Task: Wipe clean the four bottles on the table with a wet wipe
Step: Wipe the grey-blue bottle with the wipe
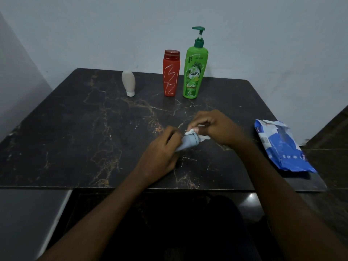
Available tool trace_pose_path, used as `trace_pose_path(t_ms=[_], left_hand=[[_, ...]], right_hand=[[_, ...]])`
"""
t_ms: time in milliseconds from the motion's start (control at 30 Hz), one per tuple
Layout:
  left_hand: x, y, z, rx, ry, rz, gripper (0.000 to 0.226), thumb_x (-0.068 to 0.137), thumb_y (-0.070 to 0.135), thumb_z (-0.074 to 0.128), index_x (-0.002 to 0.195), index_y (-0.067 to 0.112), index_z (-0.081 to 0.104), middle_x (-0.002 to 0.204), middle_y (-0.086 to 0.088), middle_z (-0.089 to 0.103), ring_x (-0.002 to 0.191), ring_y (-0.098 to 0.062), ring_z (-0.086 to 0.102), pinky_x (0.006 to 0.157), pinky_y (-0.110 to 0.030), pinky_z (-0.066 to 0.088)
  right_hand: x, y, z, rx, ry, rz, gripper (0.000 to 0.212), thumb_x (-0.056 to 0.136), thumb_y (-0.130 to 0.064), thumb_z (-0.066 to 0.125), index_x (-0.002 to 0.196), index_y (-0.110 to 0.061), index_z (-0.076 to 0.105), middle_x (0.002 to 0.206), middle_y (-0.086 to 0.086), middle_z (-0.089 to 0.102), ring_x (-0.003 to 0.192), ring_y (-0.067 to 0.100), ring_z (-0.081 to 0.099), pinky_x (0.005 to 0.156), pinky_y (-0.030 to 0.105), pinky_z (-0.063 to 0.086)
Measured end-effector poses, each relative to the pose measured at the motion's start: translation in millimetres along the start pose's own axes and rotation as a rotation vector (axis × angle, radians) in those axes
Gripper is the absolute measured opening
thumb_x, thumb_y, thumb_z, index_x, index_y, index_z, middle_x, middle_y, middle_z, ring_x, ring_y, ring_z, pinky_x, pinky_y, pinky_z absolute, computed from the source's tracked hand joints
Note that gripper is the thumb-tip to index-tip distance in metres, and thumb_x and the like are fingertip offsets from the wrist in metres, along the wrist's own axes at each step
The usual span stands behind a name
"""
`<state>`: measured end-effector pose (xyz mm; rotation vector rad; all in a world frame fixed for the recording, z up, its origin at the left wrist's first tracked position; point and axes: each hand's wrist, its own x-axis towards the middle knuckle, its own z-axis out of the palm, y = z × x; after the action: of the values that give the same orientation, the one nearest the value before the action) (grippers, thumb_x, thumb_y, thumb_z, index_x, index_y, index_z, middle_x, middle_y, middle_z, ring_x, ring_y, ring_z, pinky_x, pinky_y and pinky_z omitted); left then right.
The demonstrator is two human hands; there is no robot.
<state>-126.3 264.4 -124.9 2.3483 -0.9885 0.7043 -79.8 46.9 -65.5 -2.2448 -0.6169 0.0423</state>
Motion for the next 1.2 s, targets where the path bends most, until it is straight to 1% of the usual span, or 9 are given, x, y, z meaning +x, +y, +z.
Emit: trace_pose_path(t_ms=[233, 400, 500, 567, 733, 900, 1067, 1133, 1200], left_hand=[[0.6, 0.2, 0.9, -0.168, 0.048, -0.002, 0.021, 0.095, 0.016, 0.064, 0.108, 0.010, 0.049, 0.113, -0.012, 0.058, 0.094, -0.016, 0.057, 0.080, -0.020, 0.045], [-0.3, -0.6, 3.6, -0.196, 0.027, -0.048, 0.028, 0.092, 0.006, 0.071, 0.111, 0.009, 0.049, 0.114, -0.010, 0.058, 0.090, -0.014, 0.058, 0.077, -0.022, 0.048], [-1.5, -4.5, 3.2, -0.221, 0.046, -0.110, 0.028, 0.094, 0.007, 0.069, 0.115, 0.005, 0.050, 0.118, -0.009, 0.056, 0.089, -0.014, 0.058, 0.074, -0.027, 0.050], [-1.4, -6.3, 2.4, -0.228, 0.063, -0.130, 0.026, 0.096, 0.011, 0.067, 0.114, 0.006, 0.049, 0.119, -0.007, 0.054, 0.090, -0.014, 0.057, 0.074, -0.026, 0.049], [-0.9, -4.6, 3.4, -0.228, 0.072, -0.119, 0.026, 0.096, 0.014, 0.068, 0.110, 0.012, 0.046, 0.115, -0.006, 0.055, 0.085, -0.014, 0.057, 0.072, -0.023, 0.047], [-4.0, -10.3, 6.7, -0.219, 0.072, -0.183, 0.026, 0.096, 0.019, 0.069, 0.112, 0.015, 0.048, 0.105, -0.004, 0.062, 0.085, -0.018, 0.061, 0.071, -0.041, 0.052], [1.5, -12.3, 4.1, -0.340, 0.113, -0.268, 0.037, 0.096, 0.017, 0.071, 0.128, 0.013, 0.054, 0.120, 0.003, 0.063, 0.104, -0.011, 0.063, 0.086, -0.025, 0.052], [2.3, -14.7, 4.8, -0.352, 0.098, -0.269, 0.037, 0.098, 0.024, 0.067, 0.133, 0.015, 0.057, 0.123, 0.006, 0.063, 0.108, -0.010, 0.061, 0.089, -0.026, 0.051], [2.0, -17.0, 6.0, -0.355, 0.076, -0.260, 0.033, 0.100, 0.028, 0.062, 0.132, 0.019, 0.059, 0.119, 0.011, 0.060, 0.107, -0.011, 0.059, 0.087, -0.031, 0.051]], right_hand=[[-17.9, 16.9, 28.1, 0.901, 0.057, 0.215, 0.029, 0.092, 0.015, 0.044, 0.102, 0.000, 0.066, 0.092, 0.003, 0.077, 0.087, 0.015, 0.073, 0.073, 0.025, 0.058], [-32.5, 17.7, 50.6, 1.165, 0.139, 0.294, 0.033, 0.092, 0.015, 0.038, 0.112, 0.005, 0.062, 0.101, 0.013, 0.074, 0.088, 0.018, 0.072, 0.081, 0.025, 0.058], [-40.3, 16.0, 60.5, 1.177, 0.166, 0.363, 0.033, 0.084, 0.017, 0.044, 0.107, 0.006, 0.064, 0.092, 0.019, 0.070, 0.070, 0.016, 0.067, 0.062, 0.020, 0.055], [-47.5, 14.1, 62.7, 1.182, 0.189, 0.391, 0.029, 0.090, 0.016, 0.043, 0.102, 0.003, 0.066, 0.085, 0.014, 0.071, 0.065, 0.014, 0.065, 0.056, 0.019, 0.052], [-48.9, 6.1, 58.1, 1.143, 0.365, 0.489, 0.022, 0.094, 0.005, 0.047, 0.097, 0.003, 0.068, 0.088, 0.016, 0.072, 0.069, 0.015, 0.065, 0.059, 0.020, 0.053], [-47.6, -12.5, 64.2, 1.151, 0.345, 0.442, 0.017, 0.094, 0.003, 0.056, 0.104, 0.008, 0.068, 0.091, 0.016, 0.074, 0.075, 0.018, 0.070, 0.061, 0.021, 0.056], [-53.7, -12.7, 43.8, 0.935, 0.453, 0.414, 0.009, 0.090, -0.003, 0.065, 0.094, -0.004, 0.073, 0.092, 0.014, 0.077, 0.092, 0.033, 0.074, 0.083, 0.042, 0.060], [-52.9, -13.0, 32.8, 0.774, 0.535, 0.325, 0.011, 0.089, -0.006, 0.068, 0.096, -0.012, 0.075, 0.092, 0.007, 0.078, 0.090, 0.025, 0.074, 0.080, 0.038, 0.060], [-50.7, -17.0, 21.6, 0.529, 0.540, 0.175, 0.015, 0.089, -0.010, 0.071, 0.102, -0.013, 0.076, 0.093, 0.001, 0.077, 0.086, 0.013, 0.073, 0.075, 0.025, 0.058]])
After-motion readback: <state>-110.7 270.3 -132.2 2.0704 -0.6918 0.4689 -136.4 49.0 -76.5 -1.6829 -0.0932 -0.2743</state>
